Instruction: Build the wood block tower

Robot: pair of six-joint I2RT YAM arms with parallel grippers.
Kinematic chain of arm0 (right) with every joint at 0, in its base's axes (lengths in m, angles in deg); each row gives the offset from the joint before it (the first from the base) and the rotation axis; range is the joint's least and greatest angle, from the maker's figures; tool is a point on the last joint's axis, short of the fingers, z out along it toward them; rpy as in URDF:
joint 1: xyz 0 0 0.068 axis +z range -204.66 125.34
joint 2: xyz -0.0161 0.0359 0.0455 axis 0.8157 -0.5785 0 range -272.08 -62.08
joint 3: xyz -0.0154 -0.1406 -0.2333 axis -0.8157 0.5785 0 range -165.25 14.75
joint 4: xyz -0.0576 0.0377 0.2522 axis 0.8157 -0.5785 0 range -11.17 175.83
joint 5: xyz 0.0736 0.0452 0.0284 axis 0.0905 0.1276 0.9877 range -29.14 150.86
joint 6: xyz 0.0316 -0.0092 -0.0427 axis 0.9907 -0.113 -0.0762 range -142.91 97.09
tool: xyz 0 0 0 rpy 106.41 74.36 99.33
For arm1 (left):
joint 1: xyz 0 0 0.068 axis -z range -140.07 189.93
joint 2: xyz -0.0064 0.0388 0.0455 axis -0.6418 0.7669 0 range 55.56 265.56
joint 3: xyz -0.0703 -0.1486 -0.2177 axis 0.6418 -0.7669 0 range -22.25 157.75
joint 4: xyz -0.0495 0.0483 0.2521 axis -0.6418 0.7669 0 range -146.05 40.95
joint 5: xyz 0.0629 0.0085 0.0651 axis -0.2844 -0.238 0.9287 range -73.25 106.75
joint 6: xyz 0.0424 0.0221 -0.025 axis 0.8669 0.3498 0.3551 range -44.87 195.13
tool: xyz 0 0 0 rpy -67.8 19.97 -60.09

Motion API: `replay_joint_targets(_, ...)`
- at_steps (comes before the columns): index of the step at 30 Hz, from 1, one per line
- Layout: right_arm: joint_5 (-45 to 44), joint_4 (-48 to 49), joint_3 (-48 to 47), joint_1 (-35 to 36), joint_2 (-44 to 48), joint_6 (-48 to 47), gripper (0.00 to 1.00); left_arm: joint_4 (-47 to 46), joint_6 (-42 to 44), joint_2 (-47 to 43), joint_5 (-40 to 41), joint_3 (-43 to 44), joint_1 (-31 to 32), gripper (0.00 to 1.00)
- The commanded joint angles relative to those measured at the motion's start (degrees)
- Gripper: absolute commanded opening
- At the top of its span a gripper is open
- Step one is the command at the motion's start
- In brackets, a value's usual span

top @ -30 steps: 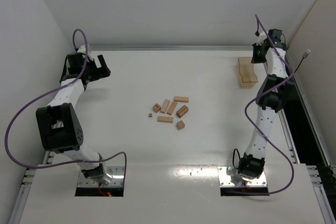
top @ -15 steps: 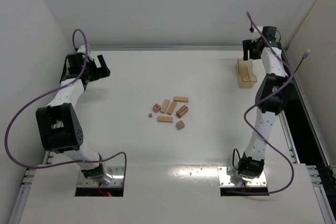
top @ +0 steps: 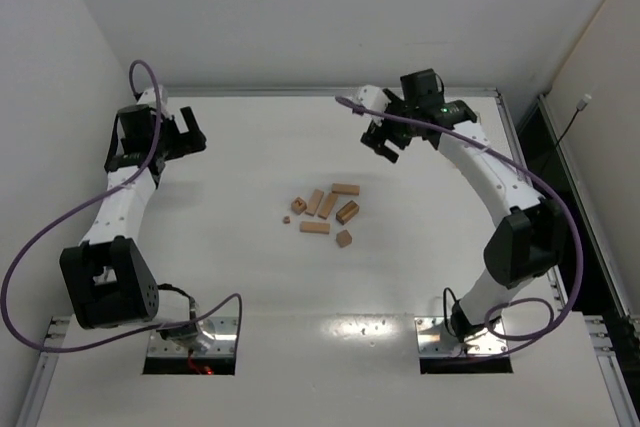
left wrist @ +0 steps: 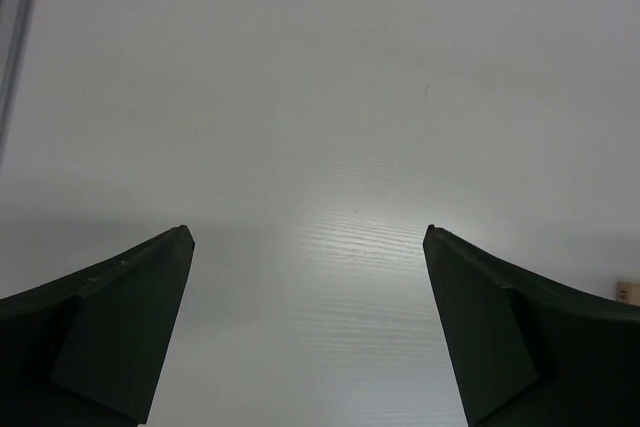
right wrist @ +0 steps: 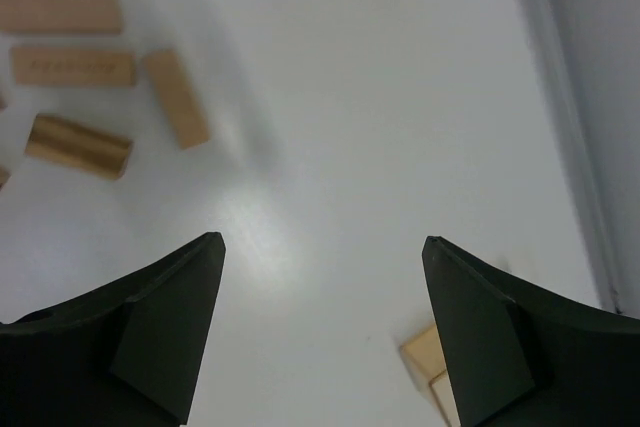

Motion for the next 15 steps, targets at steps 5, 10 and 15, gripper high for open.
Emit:
replay_joint_targets(5,5.2,-6.7,5.2,5.2,-4.3,-11.3,0.75,4.4,3.5,-4.3,-2.0,-1.2,0.6,1.00)
replay_joint_targets(10,5.2,-6.7,0.5,7.5,-10.6,-12.6,0.71,3.9,4.0,-4.9,-1.4,-2.4,0.6,1.00)
replay_joint_targets(15,5.2,-6.7,-3.3,9.7,-16.0,-13.8,0.69,3.9,4.0,-4.9,-1.4,-2.4,0.6,1.00)
